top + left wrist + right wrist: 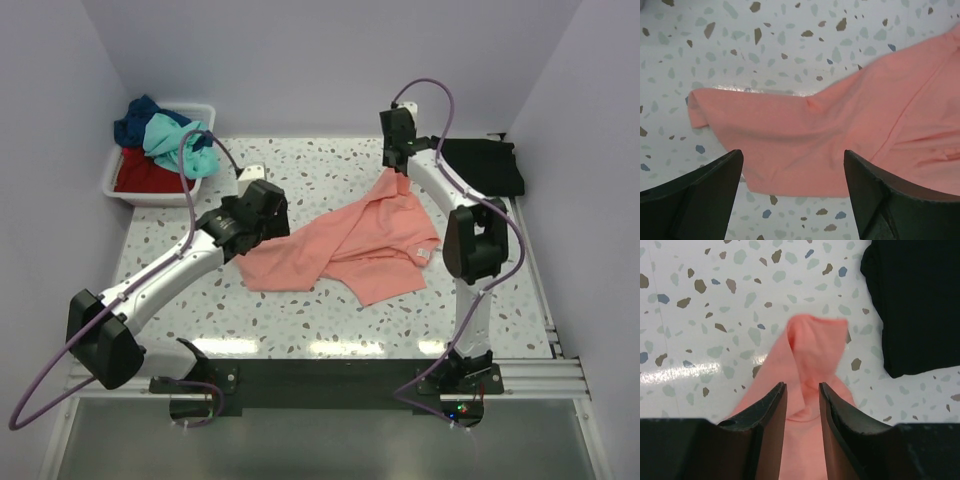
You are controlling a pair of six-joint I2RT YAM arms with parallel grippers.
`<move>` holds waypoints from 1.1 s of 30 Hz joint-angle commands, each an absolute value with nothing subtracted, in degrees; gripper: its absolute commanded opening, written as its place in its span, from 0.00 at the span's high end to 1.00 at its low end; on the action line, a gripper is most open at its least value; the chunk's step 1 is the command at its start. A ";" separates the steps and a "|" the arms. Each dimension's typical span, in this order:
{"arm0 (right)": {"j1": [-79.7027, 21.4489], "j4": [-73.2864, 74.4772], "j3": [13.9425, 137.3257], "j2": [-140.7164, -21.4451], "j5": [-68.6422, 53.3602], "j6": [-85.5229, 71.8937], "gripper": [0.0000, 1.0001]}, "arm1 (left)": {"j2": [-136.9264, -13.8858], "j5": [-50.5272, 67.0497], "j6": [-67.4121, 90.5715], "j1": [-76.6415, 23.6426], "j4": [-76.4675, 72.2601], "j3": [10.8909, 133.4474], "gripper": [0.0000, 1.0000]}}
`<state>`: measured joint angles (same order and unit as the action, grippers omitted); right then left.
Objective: Fold and stack the t-shirts
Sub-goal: Flatten the tshirt out
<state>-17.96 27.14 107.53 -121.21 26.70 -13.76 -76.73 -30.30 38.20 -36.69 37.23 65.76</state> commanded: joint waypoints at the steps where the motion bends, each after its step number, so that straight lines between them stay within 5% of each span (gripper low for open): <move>1: -17.93 28.55 104.51 -112.42 25.84 -15.46 0.63 | -77.16 -20.84 33.50 -39.02 38.41 65.04 0.14; 25: -28.39 32.26 74.10 -100.37 7.22 -25.84 0.66 | -89.03 -11.08 24.35 -48.25 40.87 67.41 0.25; 33: -28.74 31.20 71.90 -100.28 1.24 -26.28 0.66 | -95.52 -13.08 24.96 -48.43 41.40 70.04 0.45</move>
